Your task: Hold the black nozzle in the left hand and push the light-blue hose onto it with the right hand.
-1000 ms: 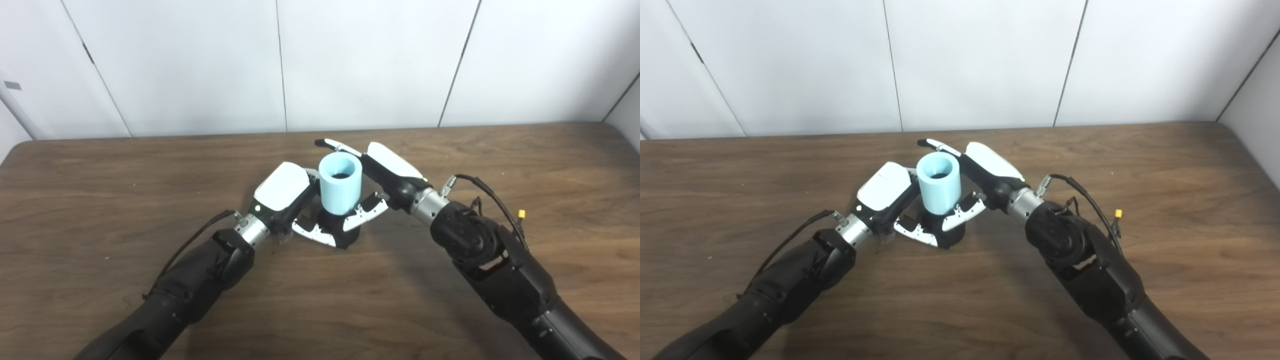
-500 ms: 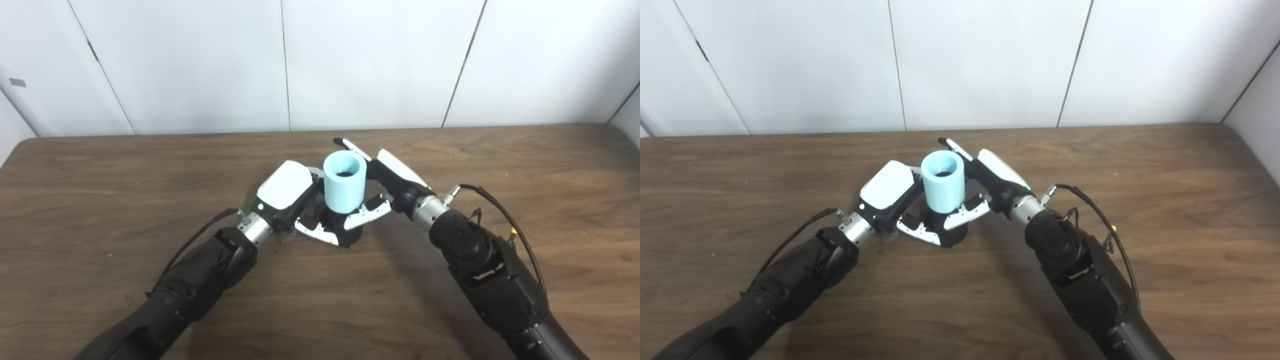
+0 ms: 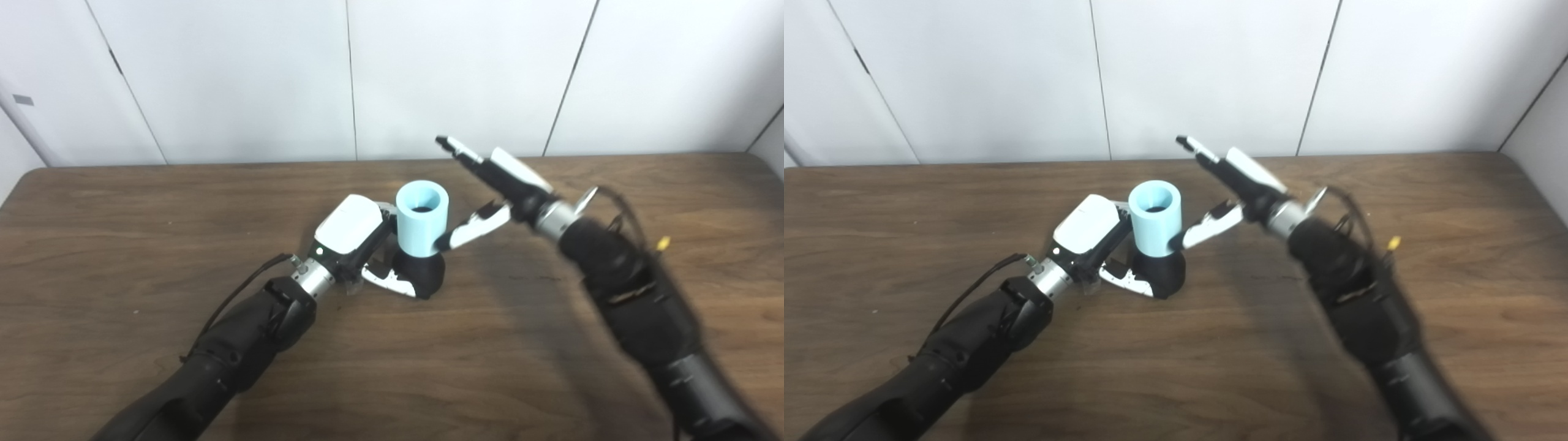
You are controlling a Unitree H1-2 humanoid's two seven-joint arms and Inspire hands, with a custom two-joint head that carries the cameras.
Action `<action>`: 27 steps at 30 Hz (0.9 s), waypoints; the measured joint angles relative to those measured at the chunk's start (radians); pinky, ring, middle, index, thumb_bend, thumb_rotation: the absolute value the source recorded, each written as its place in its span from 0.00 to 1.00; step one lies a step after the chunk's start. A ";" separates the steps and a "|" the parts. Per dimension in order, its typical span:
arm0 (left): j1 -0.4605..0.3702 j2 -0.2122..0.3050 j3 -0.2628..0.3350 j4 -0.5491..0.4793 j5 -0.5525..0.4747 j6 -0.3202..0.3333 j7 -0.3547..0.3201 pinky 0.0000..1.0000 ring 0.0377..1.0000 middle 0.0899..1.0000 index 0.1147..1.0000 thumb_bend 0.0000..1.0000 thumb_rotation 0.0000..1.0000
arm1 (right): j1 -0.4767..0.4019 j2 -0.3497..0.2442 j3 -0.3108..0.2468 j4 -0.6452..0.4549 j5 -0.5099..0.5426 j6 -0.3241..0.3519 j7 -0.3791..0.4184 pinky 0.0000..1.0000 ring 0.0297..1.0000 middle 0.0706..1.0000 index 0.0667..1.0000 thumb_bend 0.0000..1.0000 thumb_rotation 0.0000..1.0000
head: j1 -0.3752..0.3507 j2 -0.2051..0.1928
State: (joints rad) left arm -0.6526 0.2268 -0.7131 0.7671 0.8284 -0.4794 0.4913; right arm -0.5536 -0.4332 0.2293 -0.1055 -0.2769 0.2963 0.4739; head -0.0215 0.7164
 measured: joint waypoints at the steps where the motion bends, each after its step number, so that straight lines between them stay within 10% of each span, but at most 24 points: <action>1: -0.001 0.000 -0.002 0.004 0.000 -0.001 0.003 0.47 0.52 0.40 0.43 0.53 0.00 | -0.022 -0.024 0.002 -0.033 0.026 0.015 0.044 1.00 1.00 1.00 1.00 1.00 0.38 | 0.003 -0.002; 15: -0.026 -0.011 -0.026 0.044 -0.002 -0.002 0.040 0.49 0.54 0.41 0.43 0.53 0.00 | -0.184 -0.137 0.150 -0.266 0.104 0.169 0.422 0.94 1.00 1.00 1.00 1.00 0.33 | 0.005 -0.011; 23: -0.034 -0.018 -0.027 0.063 -0.002 -0.002 0.045 0.48 0.52 0.41 0.42 0.53 0.00 | -0.142 -0.089 0.184 -0.287 -0.026 0.051 0.333 1.00 1.00 1.00 1.00 0.95 0.78 | 0.006 -0.014; 27: -0.036 -0.019 -0.027 0.066 -0.002 -0.002 0.045 0.47 0.52 0.42 0.42 0.53 0.00 | -0.093 -0.051 0.212 -0.267 -0.124 -0.072 0.268 1.00 1.00 1.00 1.00 0.93 0.81 | 0.009 -0.012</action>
State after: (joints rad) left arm -0.6888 0.2078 -0.7405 0.8336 0.8269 -0.4813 0.5364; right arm -0.6470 -0.4843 0.4417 -0.3720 -0.4005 0.2240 0.7415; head -0.0123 0.7041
